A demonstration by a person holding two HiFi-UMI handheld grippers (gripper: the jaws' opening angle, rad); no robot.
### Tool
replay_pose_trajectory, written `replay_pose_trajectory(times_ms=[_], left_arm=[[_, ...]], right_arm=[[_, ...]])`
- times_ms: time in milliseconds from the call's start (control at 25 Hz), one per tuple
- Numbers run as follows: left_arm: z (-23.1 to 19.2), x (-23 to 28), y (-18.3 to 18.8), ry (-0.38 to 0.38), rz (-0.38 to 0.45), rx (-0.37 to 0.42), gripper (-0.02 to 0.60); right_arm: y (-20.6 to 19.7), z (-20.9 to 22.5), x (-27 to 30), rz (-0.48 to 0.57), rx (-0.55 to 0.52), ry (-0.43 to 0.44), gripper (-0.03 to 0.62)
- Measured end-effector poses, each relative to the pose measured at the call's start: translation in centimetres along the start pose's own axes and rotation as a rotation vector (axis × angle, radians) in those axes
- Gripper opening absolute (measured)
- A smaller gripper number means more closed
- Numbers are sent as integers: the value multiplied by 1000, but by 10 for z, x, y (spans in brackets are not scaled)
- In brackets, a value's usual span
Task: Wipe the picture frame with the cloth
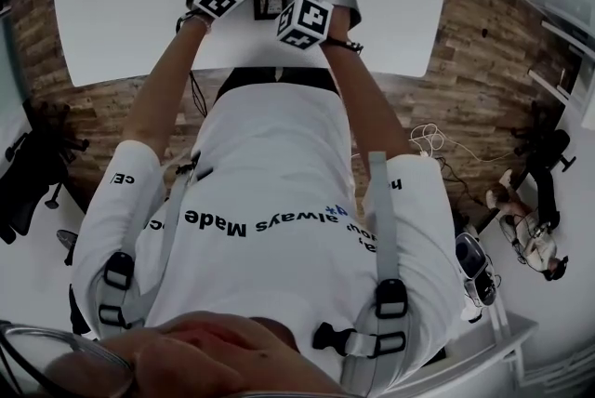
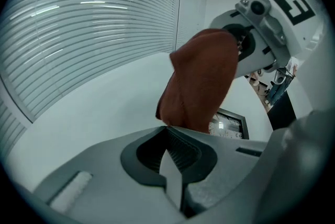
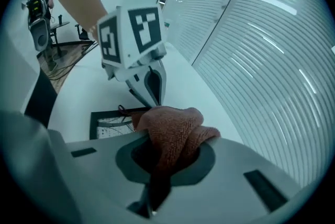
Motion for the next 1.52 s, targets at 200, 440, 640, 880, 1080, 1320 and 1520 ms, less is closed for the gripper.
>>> replay_pose_trajectory(times_ms=[200, 440, 640, 880, 1080, 1320, 1520], left_arm=[[0, 2, 0, 5, -1, 0, 3], [-1, 1, 0, 13, -8, -15, 3], [0, 3, 2, 23, -19, -15, 3], [2, 1, 2, 24, -21, -14, 3], [2, 1, 1, 27, -24, -17, 3], [2, 2, 2, 33, -28, -19, 3], [3, 3, 3, 32, -28, -22, 3]], right_arm=[[-16, -20, 55, -150, -50, 78, 20], [-16, -25, 56, -170, -48, 111, 20], [-20, -40, 47, -197, -89, 163, 20], [-29, -64, 31, -216, -125, 225, 20], [-38, -84, 18, -245, -142, 286, 20], [-48, -102, -3, -261, -170, 330, 20], [-55, -107, -19, -281, -179, 377, 20]])
Point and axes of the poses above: the fingertips, and each gripper's own axes: x forward along the fingers, z to its right, y out of its top, the point moved 9 cm from there along -x, backward along the fingers, and after that the axes turned 14 degrees about x, right-handed, at the moved point
